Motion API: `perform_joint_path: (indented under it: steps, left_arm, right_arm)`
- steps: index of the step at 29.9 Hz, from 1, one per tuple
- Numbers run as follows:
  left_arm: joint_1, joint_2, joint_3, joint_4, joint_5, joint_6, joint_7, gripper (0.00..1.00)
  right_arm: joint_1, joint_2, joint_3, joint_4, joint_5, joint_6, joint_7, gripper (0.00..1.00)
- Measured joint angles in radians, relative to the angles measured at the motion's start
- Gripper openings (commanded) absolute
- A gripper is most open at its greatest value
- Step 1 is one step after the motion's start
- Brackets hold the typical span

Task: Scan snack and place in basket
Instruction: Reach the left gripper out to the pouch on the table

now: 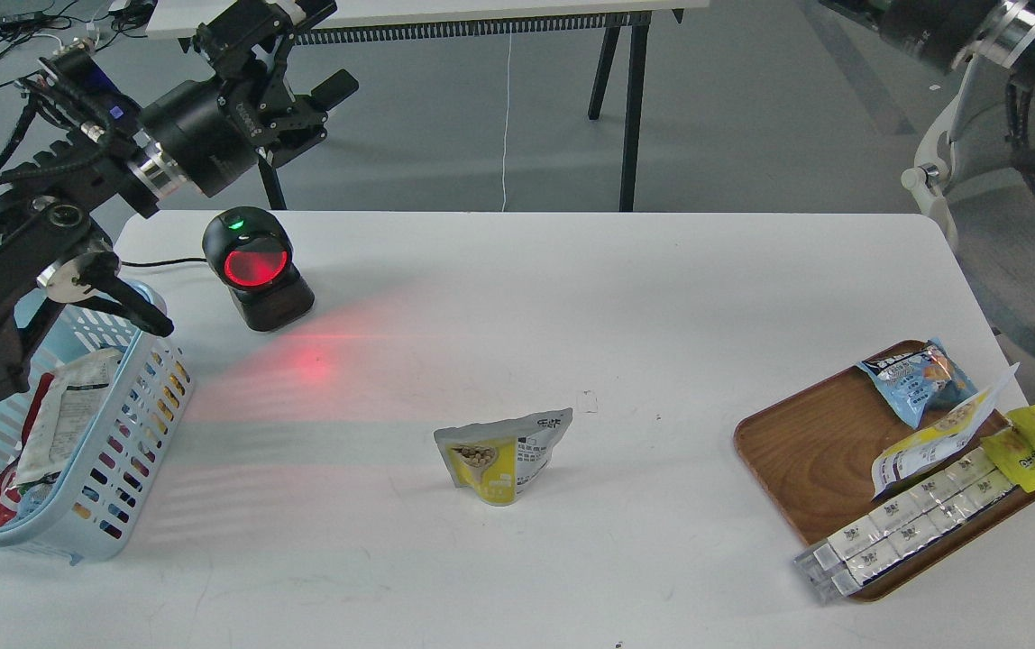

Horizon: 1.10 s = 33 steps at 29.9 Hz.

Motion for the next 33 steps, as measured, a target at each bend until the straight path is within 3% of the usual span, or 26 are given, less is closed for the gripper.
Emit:
perform_joint_path:
  steps: [10, 18, 25, 33]
  left_arm:
    - [-0.285, 0.185, 0.198, -0.208, 0.019, 0.000, 0.000, 1.00]
    - [-0.480, 0.199, 0.458, -0.436, 0.256, 0.000, 0.000, 1.00]
    - [-0.497, 0.086, 0.588, -0.448, 0.590, 0.000, 0.000, 1.00]
    - [-0.434, 0.035, 0.639, -0.417, 0.716, 0.000, 0.000, 1.00]
  right_arm:
    - [-0.065, -0.044, 0.005, -0.002, 0.140, -0.059, 0.000, 0.98]
    - [-0.097, -0.067, 0.015, -0.020, 0.281, -0.086, 0.000, 0.98]
    - [-0.142, -0.065, 0.014, -0.020, 0.438, -0.086, 0.000, 0.98]
    - [-0.190, -0.054, 0.013, -0.008, 0.453, -0.086, 0.000, 0.98]
